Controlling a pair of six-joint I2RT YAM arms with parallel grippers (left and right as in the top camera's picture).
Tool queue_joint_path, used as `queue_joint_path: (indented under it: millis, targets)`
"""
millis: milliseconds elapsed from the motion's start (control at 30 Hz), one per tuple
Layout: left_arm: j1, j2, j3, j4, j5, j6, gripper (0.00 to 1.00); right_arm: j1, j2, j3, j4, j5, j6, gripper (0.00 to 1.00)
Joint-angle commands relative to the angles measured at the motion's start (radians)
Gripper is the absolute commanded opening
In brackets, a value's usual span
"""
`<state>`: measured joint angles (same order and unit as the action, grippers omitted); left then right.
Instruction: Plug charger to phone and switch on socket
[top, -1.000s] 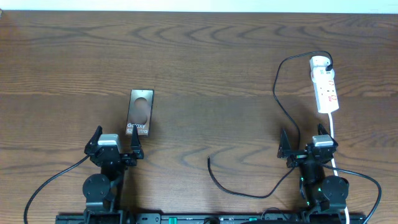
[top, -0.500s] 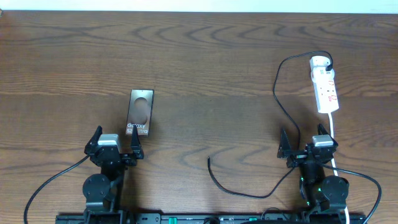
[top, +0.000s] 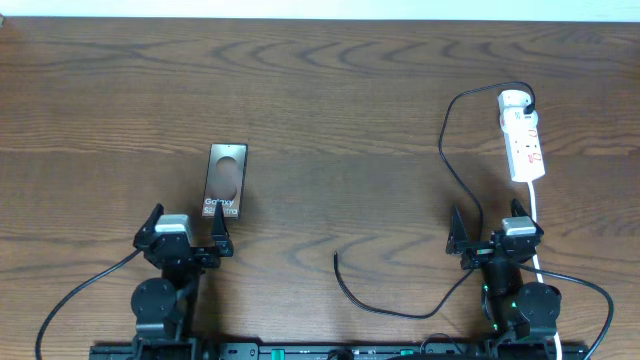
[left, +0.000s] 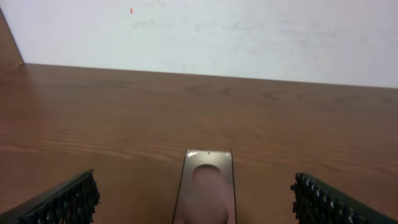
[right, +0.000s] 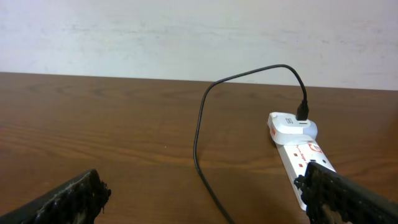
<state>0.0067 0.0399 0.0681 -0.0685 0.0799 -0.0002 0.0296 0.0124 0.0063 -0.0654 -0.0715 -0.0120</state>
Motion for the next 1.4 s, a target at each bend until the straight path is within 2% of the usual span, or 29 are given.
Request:
queue_joint_path:
  millis: [0,133,300,400,600,700,1033,1067,1100,1133,1167,1200,1233,1267,1367]
  targets:
    - [0.005,0.084,0.148,0.005,0.013,-0.008,0.98,0.006,-0.007,-0.001,-0.004,-0.006,-0.012,0.99]
    - [0.005,0.256,0.311,0.005,0.001,-0.008,0.98,0.006,-0.007,-0.001,-0.004,-0.006,-0.012,0.99]
    - [0.005,0.597,0.610,-0.073,-0.013,-0.024,0.98,0.006,-0.007,-0.001,-0.004,-0.006,-0.012,0.99]
    - [0.005,0.849,0.871,-0.241,-0.013,-0.023,0.98,0.006,-0.007,-0.001,-0.004,-0.006,-0.012,0.99]
    - [0.005,1.340,1.479,-0.739,0.077,0.056,0.98,0.006,-0.007,-0.001,-0.004,-0.006,-0.012,0.99]
    - [0.005,1.516,1.675,-0.922,0.119,0.056,0.98,0.006,-0.007,-0.001,-0.004,-0.006,-0.012,0.99]
    - [0.005,1.785,1.714,-1.047,0.118,0.048,0.97,0.006,-0.007,-0.001,-0.005,-0.006,-0.012,0.99]
    - [0.005,1.807,1.714,-1.051,0.118,0.049,0.72,0.006,-0.007,-0.001,-0.004,-0.006,-0.012,0.99]
    - [0.005,1.824,1.714,-1.051,0.118,0.049,0.43,0.006,-0.007,-0.001,-0.004,-0.006,-0.012,0.99]
    - [0.005,1.839,1.714,-1.050,0.118,0.048,0.36,0.006,-0.007,-0.001,-0.004,-0.006,-0.012,0.99]
    - [0.005,1.853,1.714,-1.049,0.118,0.048,0.34,0.006,-0.007,-0.001,-0.004,-0.006,-0.012,0.99]
    - [0.005,1.872,1.714,-1.045,0.118,0.048,0.70,0.006,-0.007,-0.001,-0.004,-0.006,-0.012,0.99]
    - [0.005,1.882,1.714,-1.044,0.118,0.048,0.92,0.006,-0.007,-0.001,-0.004,-0.006,-0.012,0.99]
    - [0.005,1.891,1.714,-1.044,0.119,0.048,0.98,0.006,-0.007,-0.001,-0.004,-0.006,-0.012,0.99]
    - [0.005,1.916,1.708,-1.045,0.118,0.049,0.98,0.006,-0.007,-0.001,-0.004,-0.006,-0.012,0.99]
